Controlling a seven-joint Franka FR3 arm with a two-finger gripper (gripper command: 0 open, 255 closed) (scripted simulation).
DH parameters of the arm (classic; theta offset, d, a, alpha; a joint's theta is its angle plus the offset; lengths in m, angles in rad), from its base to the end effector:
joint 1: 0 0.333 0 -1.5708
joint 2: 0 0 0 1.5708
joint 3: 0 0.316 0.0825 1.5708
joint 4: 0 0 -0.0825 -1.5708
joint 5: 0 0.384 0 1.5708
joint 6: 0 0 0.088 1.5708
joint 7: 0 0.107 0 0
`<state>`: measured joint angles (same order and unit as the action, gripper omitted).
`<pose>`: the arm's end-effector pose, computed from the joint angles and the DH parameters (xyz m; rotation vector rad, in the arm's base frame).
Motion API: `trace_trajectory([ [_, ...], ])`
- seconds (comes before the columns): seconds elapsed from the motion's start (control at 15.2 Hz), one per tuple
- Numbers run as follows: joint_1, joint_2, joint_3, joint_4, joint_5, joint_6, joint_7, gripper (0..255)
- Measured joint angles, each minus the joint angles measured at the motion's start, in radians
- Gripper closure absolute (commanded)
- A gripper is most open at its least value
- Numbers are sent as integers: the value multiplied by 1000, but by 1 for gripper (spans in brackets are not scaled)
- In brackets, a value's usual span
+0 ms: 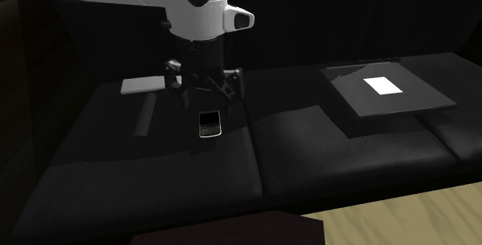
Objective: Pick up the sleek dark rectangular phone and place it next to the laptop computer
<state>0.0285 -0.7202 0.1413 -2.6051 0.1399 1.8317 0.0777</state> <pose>0.3212 0.0680 0.4707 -3.1052 -0.0228 0.0934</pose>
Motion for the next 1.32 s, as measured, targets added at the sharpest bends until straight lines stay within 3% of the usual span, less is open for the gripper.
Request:
trace_trajectory([
  [0.59, 20, 230, 77, -104, -11, 394, -24, 0],
  [1.06, 19, 314, 95, -147, -12, 525, -18, 0],
  [1.32, 18, 323, 96, -151, -12, 539, -18, 0],
])
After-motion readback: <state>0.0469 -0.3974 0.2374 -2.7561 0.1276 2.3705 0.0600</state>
